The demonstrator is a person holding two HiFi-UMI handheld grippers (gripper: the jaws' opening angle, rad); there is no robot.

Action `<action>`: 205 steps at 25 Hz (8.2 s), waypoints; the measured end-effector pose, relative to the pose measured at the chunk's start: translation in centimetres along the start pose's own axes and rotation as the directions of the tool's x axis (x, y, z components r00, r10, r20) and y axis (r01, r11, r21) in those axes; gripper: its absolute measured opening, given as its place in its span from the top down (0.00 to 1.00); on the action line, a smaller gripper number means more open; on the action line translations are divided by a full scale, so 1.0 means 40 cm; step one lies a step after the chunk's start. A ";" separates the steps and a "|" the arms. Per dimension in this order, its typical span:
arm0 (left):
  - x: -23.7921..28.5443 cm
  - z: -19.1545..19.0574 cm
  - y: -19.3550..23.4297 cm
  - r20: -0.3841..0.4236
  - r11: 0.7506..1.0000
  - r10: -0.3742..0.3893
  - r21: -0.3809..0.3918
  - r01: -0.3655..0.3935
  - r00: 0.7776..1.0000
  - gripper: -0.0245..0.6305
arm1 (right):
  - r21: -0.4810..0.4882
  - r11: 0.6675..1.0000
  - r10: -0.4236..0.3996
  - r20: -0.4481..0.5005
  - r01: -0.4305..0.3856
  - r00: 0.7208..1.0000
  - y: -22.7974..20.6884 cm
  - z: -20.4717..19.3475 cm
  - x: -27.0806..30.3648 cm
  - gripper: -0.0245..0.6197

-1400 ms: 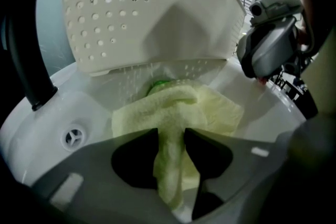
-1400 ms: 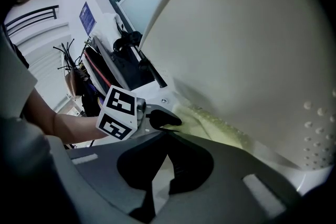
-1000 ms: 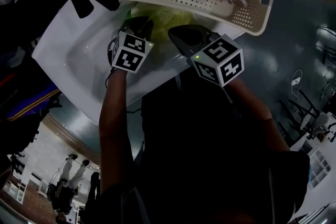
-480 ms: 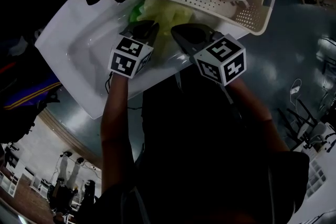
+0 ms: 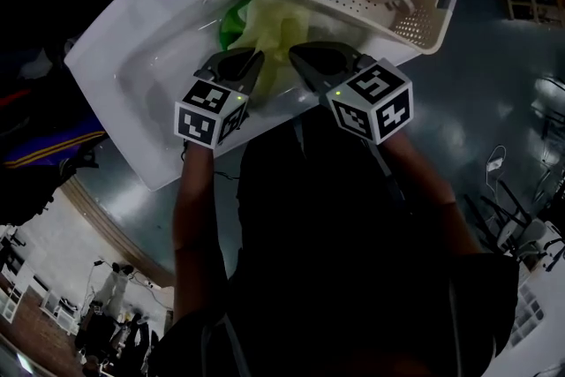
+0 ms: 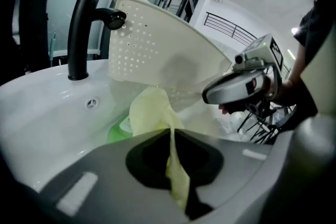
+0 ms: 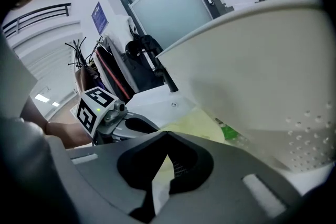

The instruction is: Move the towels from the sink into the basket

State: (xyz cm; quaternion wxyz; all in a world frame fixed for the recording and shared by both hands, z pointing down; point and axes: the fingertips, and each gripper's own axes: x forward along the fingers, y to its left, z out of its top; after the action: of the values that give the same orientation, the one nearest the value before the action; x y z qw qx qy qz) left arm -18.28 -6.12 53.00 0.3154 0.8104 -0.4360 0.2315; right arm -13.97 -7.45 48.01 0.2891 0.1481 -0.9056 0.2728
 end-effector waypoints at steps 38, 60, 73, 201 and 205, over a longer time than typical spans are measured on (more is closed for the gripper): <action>-0.356 0.224 -0.186 0.325 1.000 0.016 -0.020 -0.010 0.946 0.94 | -0.160 0.984 0.097 0.110 -0.078 0.989 0.151 0.143 -0.147 0.96; -0.424 0.454 -0.275 0.429 0.987 -0.058 0.160 -0.013 0.901 0.94 | -0.248 0.966 0.135 0.263 -0.069 0.955 0.179 0.309 -0.322 0.96; -0.377 0.590 -0.289 0.454 0.967 -0.097 0.255 -0.024 0.886 0.94 | -0.234 0.971 0.040 0.357 0.048 0.933 0.091 0.379 -0.424 0.96; -0.204 0.755 -0.109 0.604 0.991 0.062 0.056 -0.119 0.795 0.91 | -0.132 0.991 0.011 0.296 0.029 0.955 -0.187 0.413 -0.356 0.96; -0.245 0.743 -0.131 0.662 0.995 0.068 0.008 -0.098 0.746 0.95 | -0.135 0.990 0.012 0.302 0.030 0.953 -0.168 0.413 -0.353 0.96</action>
State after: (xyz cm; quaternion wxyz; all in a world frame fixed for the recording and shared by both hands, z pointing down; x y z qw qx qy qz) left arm -15.87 -19.61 24.39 0.1130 0.8263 -0.5497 -0.0471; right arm -7.27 -20.91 30.91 0.1582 0.1717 -0.9551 0.1824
